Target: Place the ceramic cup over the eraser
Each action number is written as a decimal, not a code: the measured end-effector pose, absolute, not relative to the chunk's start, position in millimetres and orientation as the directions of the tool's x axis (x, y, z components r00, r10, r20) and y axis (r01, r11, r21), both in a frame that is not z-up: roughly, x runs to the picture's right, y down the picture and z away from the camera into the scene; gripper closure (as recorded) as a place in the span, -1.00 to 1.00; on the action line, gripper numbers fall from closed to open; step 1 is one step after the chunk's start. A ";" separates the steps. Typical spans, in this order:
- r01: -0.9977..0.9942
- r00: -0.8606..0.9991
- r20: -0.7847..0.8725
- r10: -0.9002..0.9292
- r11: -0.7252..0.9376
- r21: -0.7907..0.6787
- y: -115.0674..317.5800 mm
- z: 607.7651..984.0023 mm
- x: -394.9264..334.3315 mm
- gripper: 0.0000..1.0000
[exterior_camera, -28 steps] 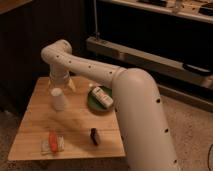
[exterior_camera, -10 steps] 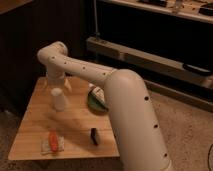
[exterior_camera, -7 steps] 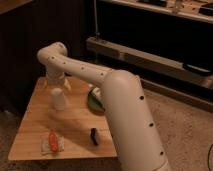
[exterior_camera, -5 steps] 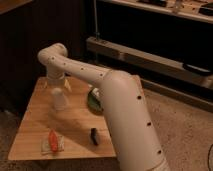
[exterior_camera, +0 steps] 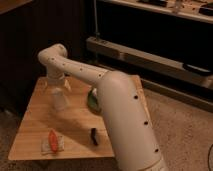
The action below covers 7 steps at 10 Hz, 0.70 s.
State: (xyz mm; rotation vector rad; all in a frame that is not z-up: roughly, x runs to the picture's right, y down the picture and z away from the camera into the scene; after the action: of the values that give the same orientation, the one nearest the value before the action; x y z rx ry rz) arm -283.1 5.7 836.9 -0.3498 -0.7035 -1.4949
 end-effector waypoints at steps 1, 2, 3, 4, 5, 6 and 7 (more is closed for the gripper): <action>0.976 -0.071 0.617 -0.783 0.074 0.206 5.9 839.3 -284.2 -0.60; 0.976 -0.072 0.617 -0.784 0.074 0.207 6.1 841.2 -285.7 -0.60; 0.976 -0.072 0.616 -0.784 0.074 0.207 6.2 843.0 -286.6 -0.60; 0.976 -0.070 0.616 -0.785 0.074 0.206 6.0 845.6 -287.4 -0.60; 0.976 -0.069 0.616 -0.784 0.075 0.204 6.3 848.1 -288.3 -0.60; 0.976 -0.067 0.617 -0.784 0.076 0.202 6.5 850.1 -288.5 -0.60; 0.977 -0.066 0.620 -0.782 0.075 0.198 7.0 853.2 -289.2 -0.60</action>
State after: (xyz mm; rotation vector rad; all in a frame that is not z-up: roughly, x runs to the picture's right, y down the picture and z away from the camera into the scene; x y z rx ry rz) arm -289.2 7.0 853.2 -0.3569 -0.6970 -1.4938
